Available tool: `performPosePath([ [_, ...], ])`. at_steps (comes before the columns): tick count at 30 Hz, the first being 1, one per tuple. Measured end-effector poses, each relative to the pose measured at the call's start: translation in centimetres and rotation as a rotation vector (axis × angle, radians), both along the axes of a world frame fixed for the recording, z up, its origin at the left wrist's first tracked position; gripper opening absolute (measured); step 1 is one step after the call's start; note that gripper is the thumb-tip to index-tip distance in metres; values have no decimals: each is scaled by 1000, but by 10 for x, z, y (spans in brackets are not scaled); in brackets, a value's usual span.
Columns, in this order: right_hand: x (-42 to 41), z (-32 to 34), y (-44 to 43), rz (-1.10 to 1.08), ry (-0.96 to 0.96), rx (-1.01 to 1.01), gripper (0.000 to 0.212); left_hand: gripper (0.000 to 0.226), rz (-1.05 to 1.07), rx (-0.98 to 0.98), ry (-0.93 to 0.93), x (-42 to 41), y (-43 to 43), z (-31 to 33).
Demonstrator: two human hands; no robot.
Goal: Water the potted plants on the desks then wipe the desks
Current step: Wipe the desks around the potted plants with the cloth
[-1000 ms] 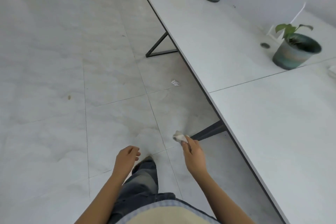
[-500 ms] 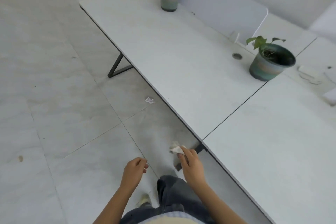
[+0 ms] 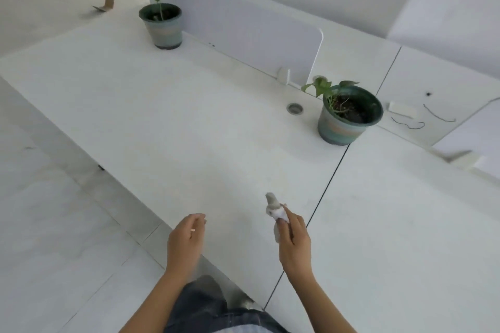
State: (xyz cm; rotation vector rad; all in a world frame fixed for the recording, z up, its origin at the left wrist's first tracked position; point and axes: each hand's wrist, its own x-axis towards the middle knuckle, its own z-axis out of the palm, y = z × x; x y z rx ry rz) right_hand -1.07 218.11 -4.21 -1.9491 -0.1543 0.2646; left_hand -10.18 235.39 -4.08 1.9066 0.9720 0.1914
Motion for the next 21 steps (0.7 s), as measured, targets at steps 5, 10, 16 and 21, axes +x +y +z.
performPosePath([
  [5, 80, -15, -41, -470, -34, -4, 49, 54, -348, 341, 150, 114, 27, -13],
  [10, 176, 8, -89, -756, -189, -245, 46, 57, -588, 573, 389, 194, 46, -44],
  [16, 263, -18, -93, -302, 191, -846, 54, 61, -676, 611, 496, 201, 54, -54],
  [21, 297, -37, -67, -413, 265, -908, 53, 62, -637, 627, 487, 204, 55, -63],
])
